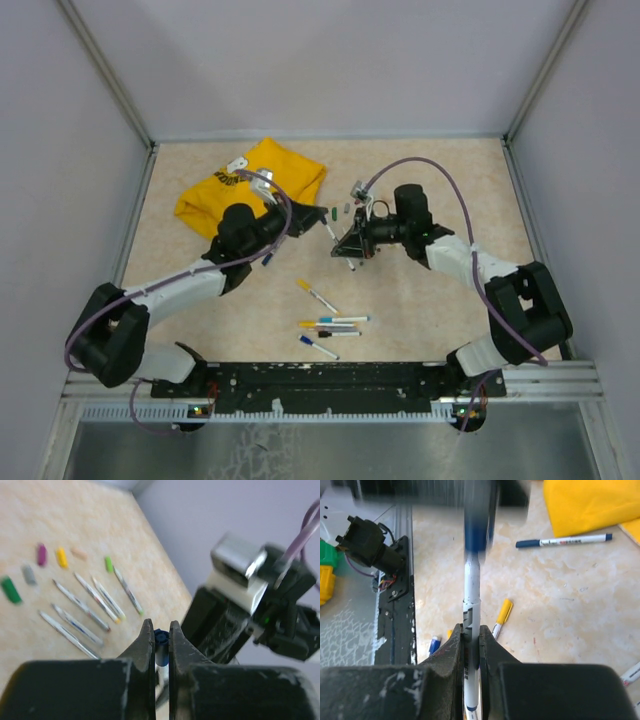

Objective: Open the pen caps
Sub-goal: Open the pen cap from the pen, then place the pen at the center of the board.

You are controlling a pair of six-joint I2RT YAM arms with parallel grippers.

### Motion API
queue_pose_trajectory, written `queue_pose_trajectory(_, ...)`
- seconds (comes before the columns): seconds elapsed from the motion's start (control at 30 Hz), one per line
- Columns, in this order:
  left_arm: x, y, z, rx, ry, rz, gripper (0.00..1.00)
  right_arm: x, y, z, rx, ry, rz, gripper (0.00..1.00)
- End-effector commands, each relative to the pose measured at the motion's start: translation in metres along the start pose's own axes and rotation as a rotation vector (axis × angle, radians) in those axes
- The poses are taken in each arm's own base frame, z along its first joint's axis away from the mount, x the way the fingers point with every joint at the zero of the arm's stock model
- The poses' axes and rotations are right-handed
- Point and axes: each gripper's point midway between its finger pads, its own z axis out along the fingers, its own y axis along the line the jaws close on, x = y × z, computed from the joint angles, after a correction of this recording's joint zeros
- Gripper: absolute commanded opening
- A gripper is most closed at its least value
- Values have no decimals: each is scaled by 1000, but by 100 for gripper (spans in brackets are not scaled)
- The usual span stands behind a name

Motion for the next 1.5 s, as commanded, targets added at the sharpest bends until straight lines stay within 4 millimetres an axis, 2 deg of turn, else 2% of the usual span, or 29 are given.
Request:
queue_pose_trajectory(0.0, -96, 18, -10, -80, -306, 69, 0, -2, 18, 3, -77, 17, -35, 0)
queue_pose_trajectory(0.2, -141, 28, -23, -154, -420, 134, 0, 3, 21, 10, -86, 41, -32, 0)
queue_pose_trajectory(0.33, -151, 32, -38, -175, -449, 150, 0, 4, 19, 10, -80, 45, -33, 0)
queue_pose_trajectory(0.43, -148, 40, -51, -195, -447, 156, 0, 5, 15, 10, -57, 51, -35, 0)
queue_pose_trajectory(0.53, -136, 50, -63, -215, -423, 158, 0, 6, 7, 9, -6, 63, -44, 0)
queue_pose_trajectory(0.67, -104, 65, -80, -235, -370, 138, 0, 13, -14, 10, 113, 94, -31, 0)
queue_pose_trajectory(0.83, -63, 85, -90, -251, -288, 81, 0, 39, -51, 24, 352, 205, 9, 0)
queue_pose_trajectory(0.97, -40, 91, -91, -237, -217, 53, 0, 47, -82, 26, 584, 230, 52, 0)
queue_pose_trajectory(1.1, -29, 94, -93, -236, -184, 36, 0, 41, -105, 21, 780, 205, 26, 0)
queue_pose_trajectory(1.13, -26, 96, -94, -241, -180, 31, 0, 48, -113, 21, 824, 219, 26, 0)
queue_pose_trajectory(1.23, -21, 99, -97, -248, -177, 18, 0, 49, -129, 16, 940, 219, 18, 0)
queue_pose_trajectory(1.47, -17, 99, -102, -246, -173, 7, 0, 59, -141, 16, 997, 269, 49, 0)
